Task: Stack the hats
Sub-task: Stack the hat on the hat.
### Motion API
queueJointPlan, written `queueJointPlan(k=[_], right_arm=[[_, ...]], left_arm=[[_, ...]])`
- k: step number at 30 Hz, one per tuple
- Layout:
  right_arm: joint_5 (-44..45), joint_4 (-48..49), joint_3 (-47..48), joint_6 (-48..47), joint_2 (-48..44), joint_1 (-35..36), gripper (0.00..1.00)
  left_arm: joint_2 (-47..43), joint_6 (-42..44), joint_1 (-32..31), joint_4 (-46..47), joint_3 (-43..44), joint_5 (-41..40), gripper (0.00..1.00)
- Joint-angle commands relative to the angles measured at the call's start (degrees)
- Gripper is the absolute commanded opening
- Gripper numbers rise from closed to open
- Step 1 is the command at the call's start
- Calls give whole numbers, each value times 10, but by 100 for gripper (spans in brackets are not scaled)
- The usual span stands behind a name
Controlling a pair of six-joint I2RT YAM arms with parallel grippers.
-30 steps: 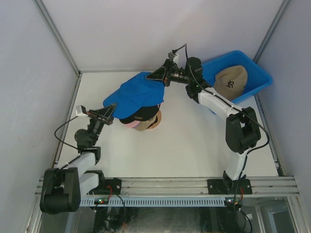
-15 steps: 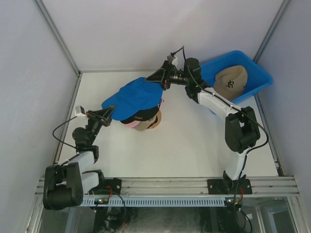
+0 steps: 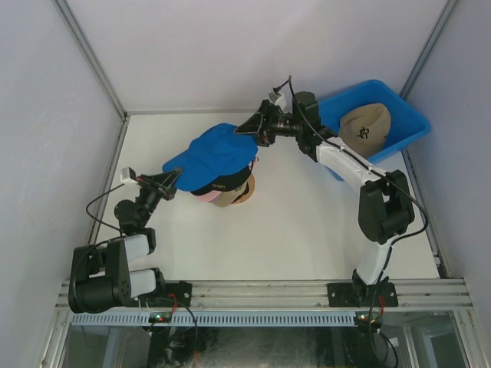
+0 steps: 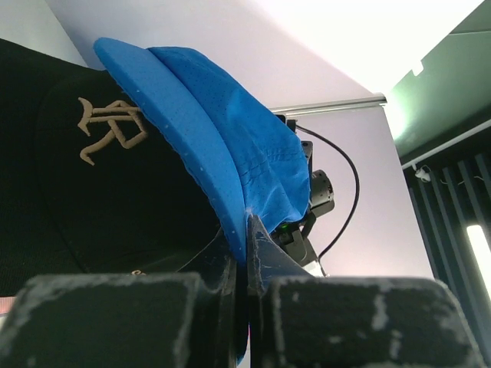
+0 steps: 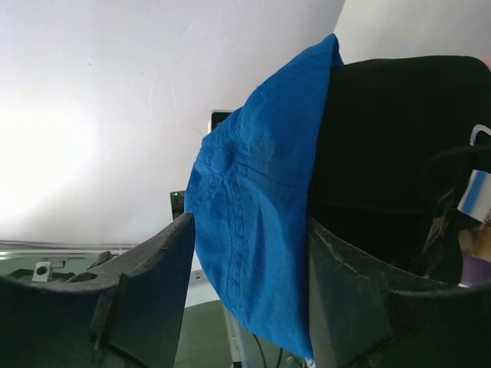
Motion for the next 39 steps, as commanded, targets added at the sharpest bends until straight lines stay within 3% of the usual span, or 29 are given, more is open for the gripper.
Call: queueJointPlan(k=[1, 7, 19, 39], right_arm=[[30, -44, 7, -60, -61, -10, 55], [97, -90, -6, -92, -102, -24, 55], [144, -77, -34, -85, -135, -32, 56], [147, -86, -16, -99, -124, -22, 56]], left_arm=[[-20, -22, 5, 39, 22, 1, 0], [-48, -57, 6, 36, 61, -3, 0], [-69, -113, 5, 39, 117, 48, 0], [26, -62, 1, 37, 83, 98, 0]])
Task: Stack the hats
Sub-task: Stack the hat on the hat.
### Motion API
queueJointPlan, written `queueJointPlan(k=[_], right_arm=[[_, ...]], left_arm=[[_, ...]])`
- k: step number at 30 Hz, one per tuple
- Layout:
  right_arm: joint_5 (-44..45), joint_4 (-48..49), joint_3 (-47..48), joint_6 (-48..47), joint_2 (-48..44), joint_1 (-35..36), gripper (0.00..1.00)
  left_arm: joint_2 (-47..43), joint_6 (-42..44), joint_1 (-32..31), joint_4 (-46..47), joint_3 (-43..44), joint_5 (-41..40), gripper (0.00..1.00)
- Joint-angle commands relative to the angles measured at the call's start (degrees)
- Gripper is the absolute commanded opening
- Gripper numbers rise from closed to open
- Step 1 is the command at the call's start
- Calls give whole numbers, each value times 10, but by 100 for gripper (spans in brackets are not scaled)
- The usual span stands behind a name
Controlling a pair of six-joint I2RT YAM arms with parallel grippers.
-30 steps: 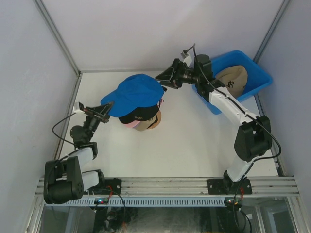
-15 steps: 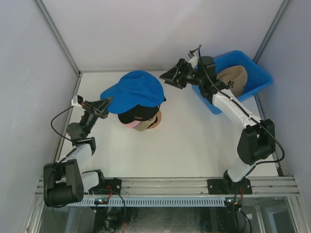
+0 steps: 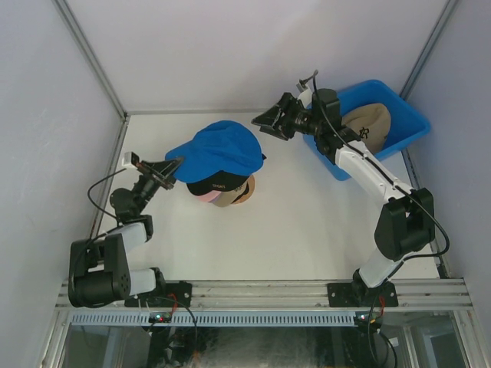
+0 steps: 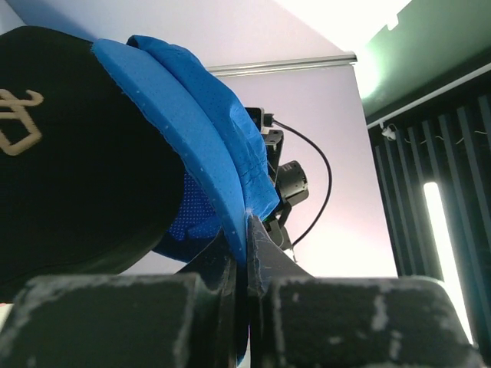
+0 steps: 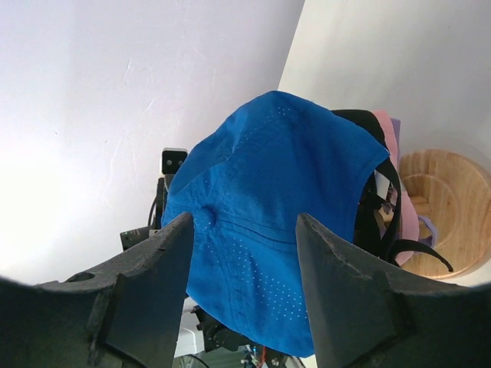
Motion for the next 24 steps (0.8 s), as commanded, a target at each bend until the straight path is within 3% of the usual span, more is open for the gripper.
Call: queueJointPlan(k=[1, 24], right_arm=[[11, -5, 34, -28, -12, 8, 56], [47, -183, 222, -166, 82, 82, 56]], left_arm=[[11, 32, 1, 31, -8, 21, 0], [53, 69, 41, 33, -54, 52, 0]])
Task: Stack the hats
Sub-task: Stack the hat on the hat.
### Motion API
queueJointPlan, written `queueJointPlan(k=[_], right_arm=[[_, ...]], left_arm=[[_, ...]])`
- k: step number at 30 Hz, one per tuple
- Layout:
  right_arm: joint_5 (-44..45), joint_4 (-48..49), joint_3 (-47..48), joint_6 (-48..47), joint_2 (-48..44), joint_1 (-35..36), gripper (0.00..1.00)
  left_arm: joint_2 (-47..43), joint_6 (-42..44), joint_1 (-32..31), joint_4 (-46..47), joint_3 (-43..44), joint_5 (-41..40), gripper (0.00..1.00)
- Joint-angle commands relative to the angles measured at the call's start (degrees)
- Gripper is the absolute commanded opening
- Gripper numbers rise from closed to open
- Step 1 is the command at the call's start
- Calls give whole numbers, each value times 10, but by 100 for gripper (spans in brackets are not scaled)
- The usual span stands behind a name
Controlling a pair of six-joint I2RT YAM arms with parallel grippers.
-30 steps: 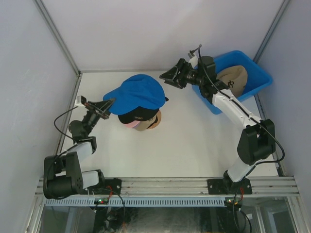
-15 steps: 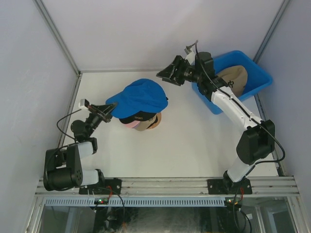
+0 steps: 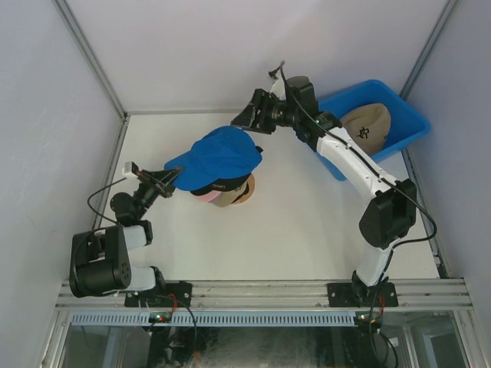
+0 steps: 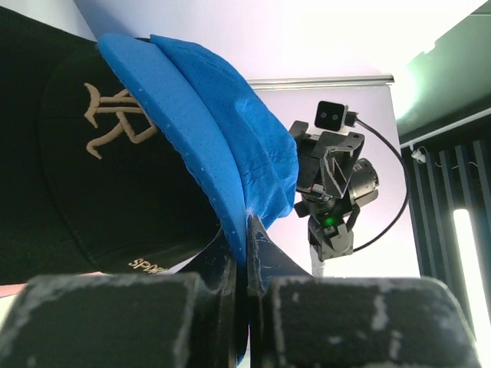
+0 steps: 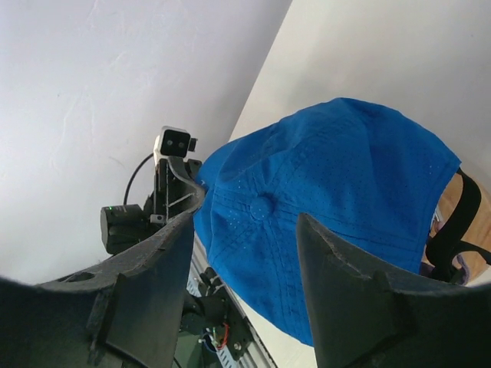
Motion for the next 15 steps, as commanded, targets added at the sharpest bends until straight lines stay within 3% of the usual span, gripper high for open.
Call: queueJointPlan(k=[1, 15], right_arm=[[17, -40, 53, -50, 9, 17, 56], [44, -134, 167, -114, 64, 62, 56]], left_arm=[[13, 20, 8, 32, -17, 30, 0], [35, 46, 26, 32, -43, 50, 0]])
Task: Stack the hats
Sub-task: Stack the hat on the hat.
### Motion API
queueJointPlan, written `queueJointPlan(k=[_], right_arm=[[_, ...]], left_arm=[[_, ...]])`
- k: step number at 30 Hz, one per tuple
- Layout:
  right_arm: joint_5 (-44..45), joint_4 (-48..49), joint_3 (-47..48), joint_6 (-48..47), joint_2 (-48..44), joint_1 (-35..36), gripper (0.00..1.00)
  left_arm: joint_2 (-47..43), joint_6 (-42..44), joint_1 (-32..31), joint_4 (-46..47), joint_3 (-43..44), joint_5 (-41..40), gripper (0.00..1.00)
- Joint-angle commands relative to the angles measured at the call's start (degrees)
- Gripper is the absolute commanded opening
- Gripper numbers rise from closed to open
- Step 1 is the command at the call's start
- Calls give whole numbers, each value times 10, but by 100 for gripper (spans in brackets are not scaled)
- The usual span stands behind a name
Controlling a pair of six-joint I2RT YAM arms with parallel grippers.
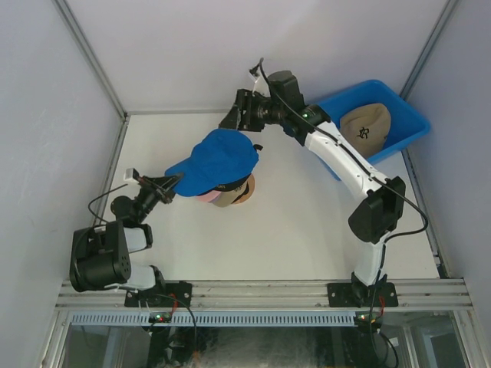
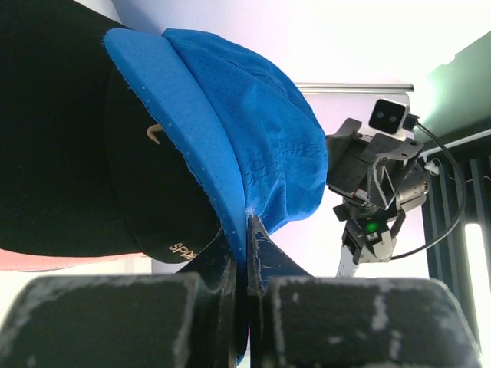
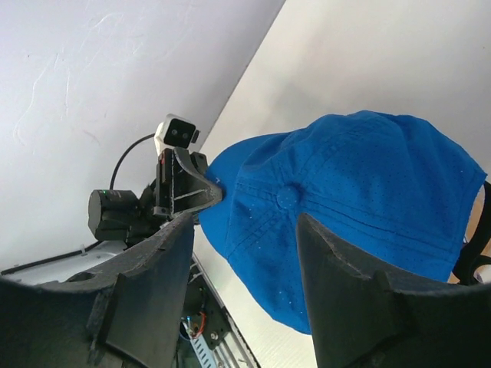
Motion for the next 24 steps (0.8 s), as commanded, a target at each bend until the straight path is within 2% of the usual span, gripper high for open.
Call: queueJointPlan(k=[1, 24], right_arm=[[16, -30, 47, -36, 13, 17, 56], [68, -152, 169, -105, 89, 72, 56]], left_arm=[[13, 28, 7, 25, -16, 30, 0], [89, 68, 7, 25, -32, 48, 0]])
